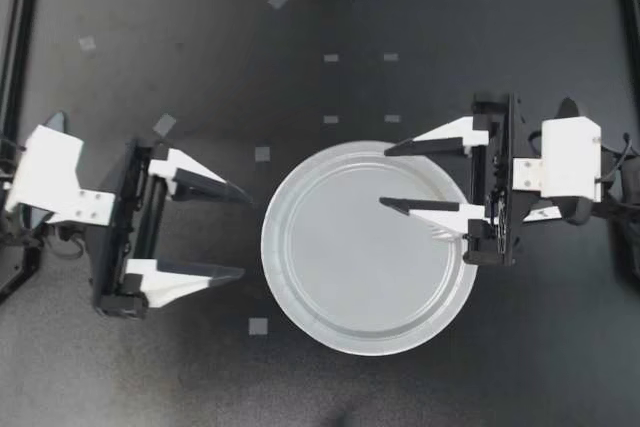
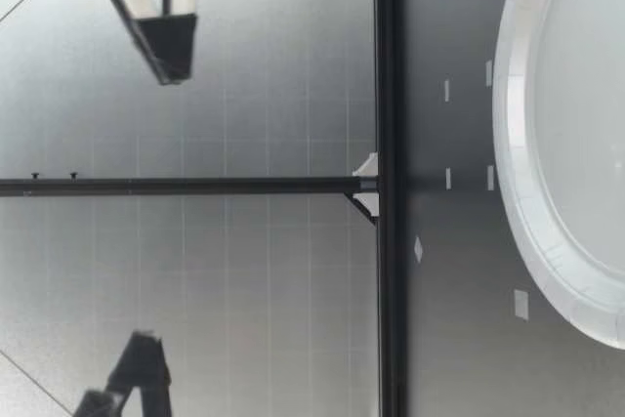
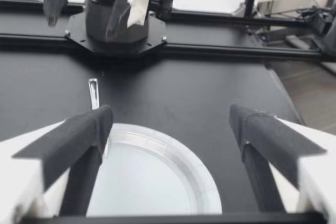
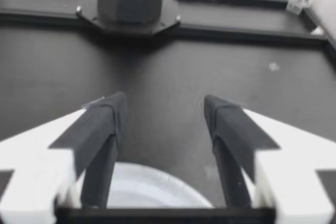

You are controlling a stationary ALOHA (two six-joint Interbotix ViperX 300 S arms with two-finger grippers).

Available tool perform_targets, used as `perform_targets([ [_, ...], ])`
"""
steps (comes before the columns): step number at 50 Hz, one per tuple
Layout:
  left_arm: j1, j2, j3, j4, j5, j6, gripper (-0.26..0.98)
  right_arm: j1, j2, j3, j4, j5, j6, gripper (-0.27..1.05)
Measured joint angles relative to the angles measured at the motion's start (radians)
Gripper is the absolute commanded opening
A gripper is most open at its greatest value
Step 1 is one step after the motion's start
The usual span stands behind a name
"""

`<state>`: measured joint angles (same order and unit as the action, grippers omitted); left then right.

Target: Pick up the fork and place it on the plate.

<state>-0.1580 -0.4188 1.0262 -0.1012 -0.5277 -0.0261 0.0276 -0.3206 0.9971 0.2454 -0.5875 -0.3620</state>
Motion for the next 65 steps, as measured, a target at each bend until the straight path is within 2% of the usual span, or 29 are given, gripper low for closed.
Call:
perform_targets([
  [7, 0.002, -0.015, 0.038, -0.003, -0.005, -0.005, 0.85, 0.002, -0.040, 0.017, 0.000, -0.026, -0.006, 0.61],
  [19, 0.002, -0.018, 0.084, -0.003, -0.006, -0.043, 0.85, 0.002, -0.169, 0.120, 0.000, -0.087, 0.002, 0.61],
  [24, 0.002, -0.018, 0.095, -0.003, -0.006, -0.051, 0.85, 0.009, -0.282, 0.179, -0.003, -0.092, 0.003, 0.61],
  [26, 0.002, -0.018, 0.095, -0.003, -0.006, -0.054, 0.85, 0.009, -0.282, 0.179, -0.003, -0.092, 0.003, 0.61],
  [29, 0.002, -0.018, 0.097, -0.003, -0.006, -0.055, 0.85, 0.029, -0.374, 0.212, -0.003, -0.083, 0.005, 0.61],
  [34, 0.002, -0.020, 0.095, -0.003, -0.006, -0.057, 0.85, 0.051, -0.433, 0.232, -0.003, -0.026, 0.005, 0.61],
  [44, 0.002, -0.017, 0.095, -0.003, -0.006, -0.048, 0.85, 0.060, -0.437, 0.235, -0.005, 0.080, 0.023, 0.61],
  [65, 0.002, 0.031, 0.104, -0.003, 0.011, -0.041, 0.85, 0.060, -0.428, 0.253, -0.003, 0.083, 0.052, 0.61],
])
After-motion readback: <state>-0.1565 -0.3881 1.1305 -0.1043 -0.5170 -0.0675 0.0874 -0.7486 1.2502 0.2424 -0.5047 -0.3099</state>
